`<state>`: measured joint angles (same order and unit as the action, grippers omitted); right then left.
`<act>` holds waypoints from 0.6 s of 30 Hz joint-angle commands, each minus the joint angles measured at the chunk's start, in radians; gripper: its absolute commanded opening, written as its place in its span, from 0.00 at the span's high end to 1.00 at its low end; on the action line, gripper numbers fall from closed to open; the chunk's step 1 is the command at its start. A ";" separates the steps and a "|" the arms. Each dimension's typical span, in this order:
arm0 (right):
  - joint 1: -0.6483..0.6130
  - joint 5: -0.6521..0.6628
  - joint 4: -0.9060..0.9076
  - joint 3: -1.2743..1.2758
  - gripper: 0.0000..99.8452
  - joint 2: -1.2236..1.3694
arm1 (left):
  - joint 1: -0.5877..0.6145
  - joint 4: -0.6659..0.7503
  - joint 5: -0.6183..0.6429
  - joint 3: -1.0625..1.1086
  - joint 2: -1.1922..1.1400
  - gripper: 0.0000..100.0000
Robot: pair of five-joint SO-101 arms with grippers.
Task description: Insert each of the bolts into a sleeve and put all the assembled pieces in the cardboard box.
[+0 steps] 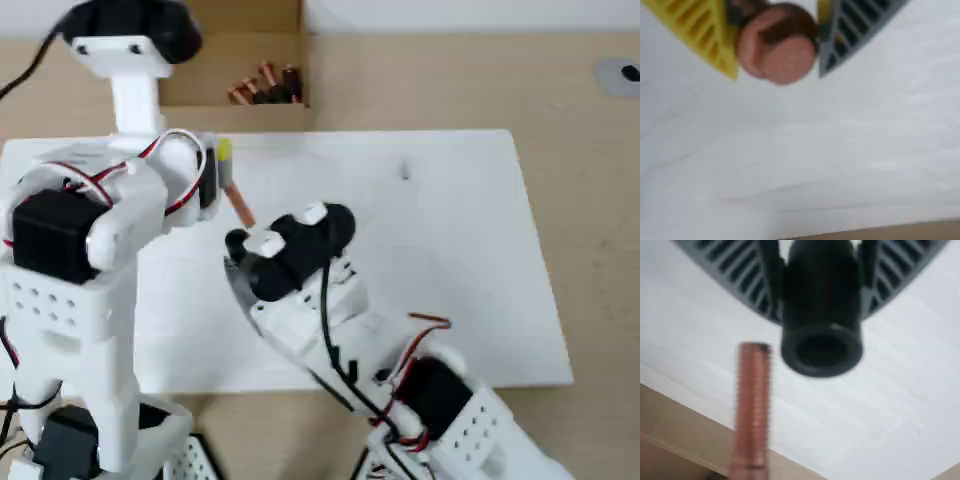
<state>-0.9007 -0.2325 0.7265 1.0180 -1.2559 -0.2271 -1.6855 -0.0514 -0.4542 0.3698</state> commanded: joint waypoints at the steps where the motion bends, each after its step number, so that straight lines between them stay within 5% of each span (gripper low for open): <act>1: -0.008 -0.006 -0.003 -0.067 0.99 -0.005 | 0.012 0.000 -0.169 0.000 0.024 1.00; 4: -0.008 -0.006 -0.003 -0.065 0.99 -0.005 | 0.025 0.002 -0.238 -0.020 0.024 1.00; 13: -0.007 -0.006 -0.002 -0.030 0.99 -0.005 | -0.023 0.000 -0.031 -0.166 0.090 1.00; 18: -0.007 -0.008 -0.002 -0.016 0.99 -0.005 | -0.106 -0.003 -0.026 -0.118 0.242 1.00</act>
<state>-0.8991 -0.2325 0.7265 1.0180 -1.2559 -0.2992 -1.6855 -0.0882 -0.5662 0.5247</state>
